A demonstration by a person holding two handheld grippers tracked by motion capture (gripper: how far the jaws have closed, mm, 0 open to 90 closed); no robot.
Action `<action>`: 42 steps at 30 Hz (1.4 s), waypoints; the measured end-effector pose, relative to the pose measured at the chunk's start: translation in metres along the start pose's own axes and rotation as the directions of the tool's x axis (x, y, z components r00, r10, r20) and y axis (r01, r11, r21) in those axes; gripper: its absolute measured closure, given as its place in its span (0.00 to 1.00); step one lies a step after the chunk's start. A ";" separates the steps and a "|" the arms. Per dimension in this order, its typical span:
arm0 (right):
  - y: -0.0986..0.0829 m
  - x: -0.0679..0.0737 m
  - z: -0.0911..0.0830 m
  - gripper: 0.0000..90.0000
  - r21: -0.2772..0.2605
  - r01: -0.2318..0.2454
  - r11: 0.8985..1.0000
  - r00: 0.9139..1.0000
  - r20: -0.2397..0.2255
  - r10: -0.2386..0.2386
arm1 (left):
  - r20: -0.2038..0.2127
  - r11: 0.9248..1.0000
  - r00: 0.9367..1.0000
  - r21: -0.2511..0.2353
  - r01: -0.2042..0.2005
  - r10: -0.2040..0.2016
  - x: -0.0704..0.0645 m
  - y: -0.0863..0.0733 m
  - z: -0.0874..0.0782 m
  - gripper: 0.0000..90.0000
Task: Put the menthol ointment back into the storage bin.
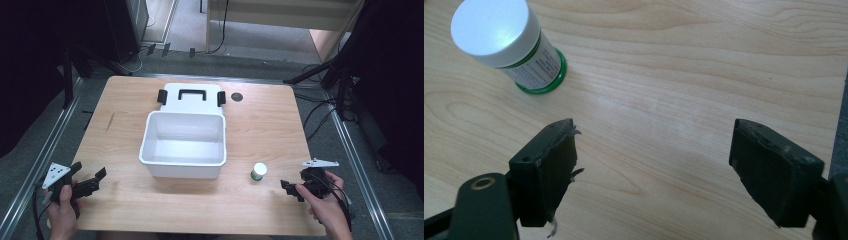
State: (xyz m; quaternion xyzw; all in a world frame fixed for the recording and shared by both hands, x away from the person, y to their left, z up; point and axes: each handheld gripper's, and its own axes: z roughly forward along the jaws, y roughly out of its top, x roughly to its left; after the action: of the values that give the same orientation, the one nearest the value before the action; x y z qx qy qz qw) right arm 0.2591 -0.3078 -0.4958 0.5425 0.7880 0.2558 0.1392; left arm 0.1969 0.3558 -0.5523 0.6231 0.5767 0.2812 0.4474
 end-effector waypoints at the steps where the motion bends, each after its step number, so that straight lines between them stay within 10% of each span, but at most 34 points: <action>1: 0.000 0.000 0.000 0.22 0.000 0.000 1.000 1.000 0.000 0.000 | 0.000 1.000 1.000 0.000 0.000 0.000 0.000 0.000 0.000 0.07; 5: 0.013 0.009 0.003 0.25 0.112 0.041 0.993 0.999 -0.033 -0.037 | 0.005 1.000 1.000 -0.004 0.005 -0.005 0.000 -0.001 -0.001 0.07; 8: 0.021 0.022 0.009 0.25 0.219 0.123 0.968 0.992 -0.058 -0.113 | 0.009 1.000 1.000 -0.012 0.006 -0.006 0.000 -0.001 -0.002 0.07; 18: 0.047 0.048 0.017 0.23 0.329 0.171 0.929 0.984 -0.104 -0.145 | 0.020 1.000 1.000 0.002 0.007 -0.007 0.001 -0.001 -0.002 0.07; 24: 0.065 0.065 0.022 0.16 0.402 0.244 0.882 0.970 -0.113 -0.216 | 0.021 1.000 1.000 0.009 0.009 -0.009 0.001 -0.001 -0.001 0.07; 42: 0.094 0.081 0.041 0.43 0.430 0.194 0.882 0.981 -0.064 -0.184 | 0.027 1.000 1.000 0.015 0.012 -0.012 0.002 0.000 0.000 0.07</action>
State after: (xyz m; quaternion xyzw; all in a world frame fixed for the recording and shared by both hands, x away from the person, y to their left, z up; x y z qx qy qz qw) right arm 0.3229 -0.1957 -0.4728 0.4777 0.8756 0.0648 0.0308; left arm 0.1966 0.3577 -0.5528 0.6267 0.5764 0.2655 0.4522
